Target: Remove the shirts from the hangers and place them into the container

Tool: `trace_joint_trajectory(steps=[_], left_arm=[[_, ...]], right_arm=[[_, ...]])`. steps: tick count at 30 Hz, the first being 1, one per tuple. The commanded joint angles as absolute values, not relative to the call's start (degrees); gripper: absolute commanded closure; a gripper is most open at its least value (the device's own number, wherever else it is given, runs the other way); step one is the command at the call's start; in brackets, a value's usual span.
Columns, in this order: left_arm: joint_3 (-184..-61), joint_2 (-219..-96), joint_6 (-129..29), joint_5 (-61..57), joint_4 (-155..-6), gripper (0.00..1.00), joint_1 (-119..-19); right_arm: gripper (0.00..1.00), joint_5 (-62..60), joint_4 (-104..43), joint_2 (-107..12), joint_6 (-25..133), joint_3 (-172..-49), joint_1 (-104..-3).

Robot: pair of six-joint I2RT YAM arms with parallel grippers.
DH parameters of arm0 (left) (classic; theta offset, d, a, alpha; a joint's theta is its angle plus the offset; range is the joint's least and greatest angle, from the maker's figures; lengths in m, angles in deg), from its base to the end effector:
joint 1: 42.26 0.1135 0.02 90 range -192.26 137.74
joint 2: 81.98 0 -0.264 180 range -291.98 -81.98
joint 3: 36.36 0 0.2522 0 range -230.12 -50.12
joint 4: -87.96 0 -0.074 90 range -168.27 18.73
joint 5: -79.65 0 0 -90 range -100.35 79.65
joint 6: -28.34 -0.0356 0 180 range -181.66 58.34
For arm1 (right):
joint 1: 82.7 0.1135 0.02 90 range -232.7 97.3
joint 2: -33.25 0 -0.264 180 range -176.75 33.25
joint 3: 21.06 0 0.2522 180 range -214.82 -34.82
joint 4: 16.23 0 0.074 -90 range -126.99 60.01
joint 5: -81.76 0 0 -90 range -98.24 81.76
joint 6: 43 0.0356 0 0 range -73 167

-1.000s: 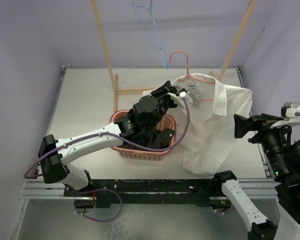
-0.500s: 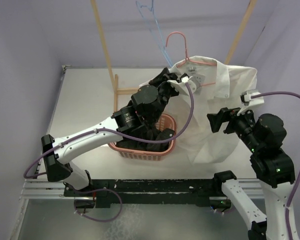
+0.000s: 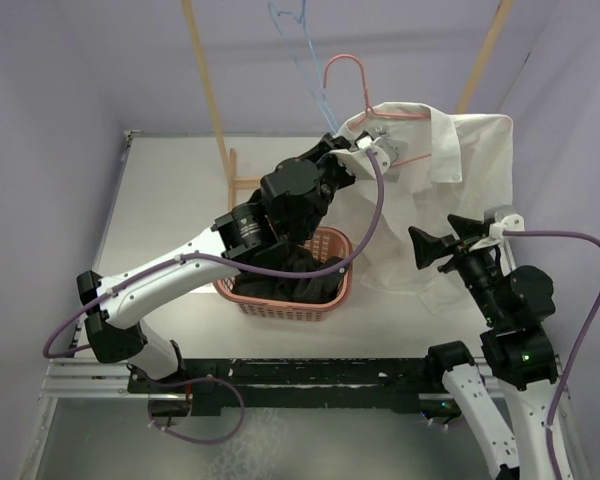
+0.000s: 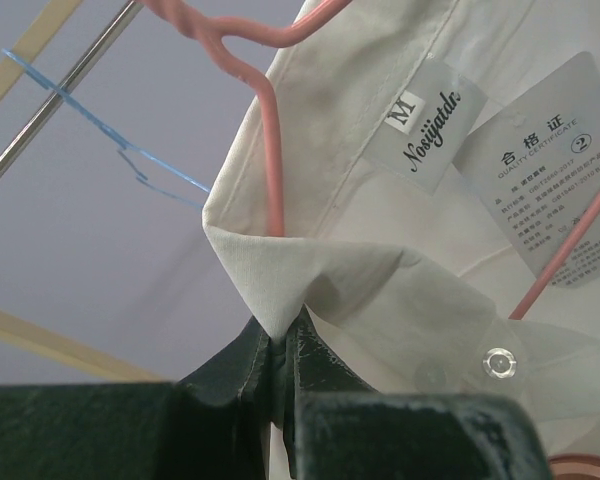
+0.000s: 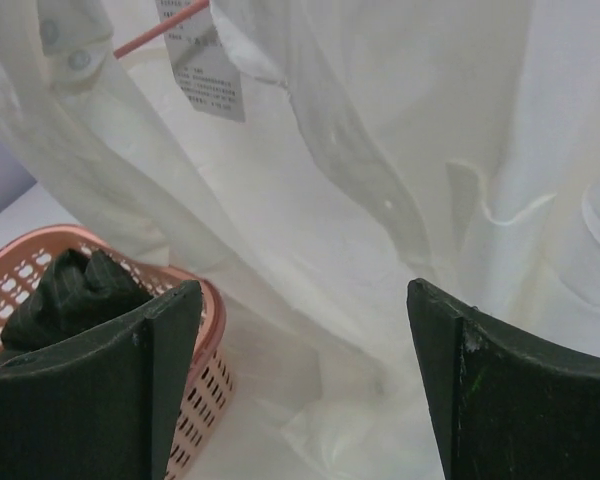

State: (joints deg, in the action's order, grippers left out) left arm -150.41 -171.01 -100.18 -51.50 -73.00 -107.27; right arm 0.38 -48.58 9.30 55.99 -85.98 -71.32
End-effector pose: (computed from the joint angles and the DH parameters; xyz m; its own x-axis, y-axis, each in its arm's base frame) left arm 0.1667 -0.3022 0.4946 0.2873 0.4937 -0.8208 0.2903 0.7718 0.5658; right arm 0.0746 0.0204 0.4024 0.0919 0.1761 -0.9801 -0.3591 0.9239 0.1323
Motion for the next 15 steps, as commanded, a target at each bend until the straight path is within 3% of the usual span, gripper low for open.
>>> trace_joint_trajectory(steps=[1, 15], left_arm=[[-153.8, -170.5, -97.5, -51.7, -75.5, 1.00, -107.9], [-154.0, -170.3, -96.4, -51.4, -74.1, 1.00, -108.4]], right_arm=[[0.16, -2.8, -28.6, 10.0, 57.9, -80.2, -71.1], [0.36, -8.0, -6.9, 1.3, 60.9, -74.9, -71.1]])
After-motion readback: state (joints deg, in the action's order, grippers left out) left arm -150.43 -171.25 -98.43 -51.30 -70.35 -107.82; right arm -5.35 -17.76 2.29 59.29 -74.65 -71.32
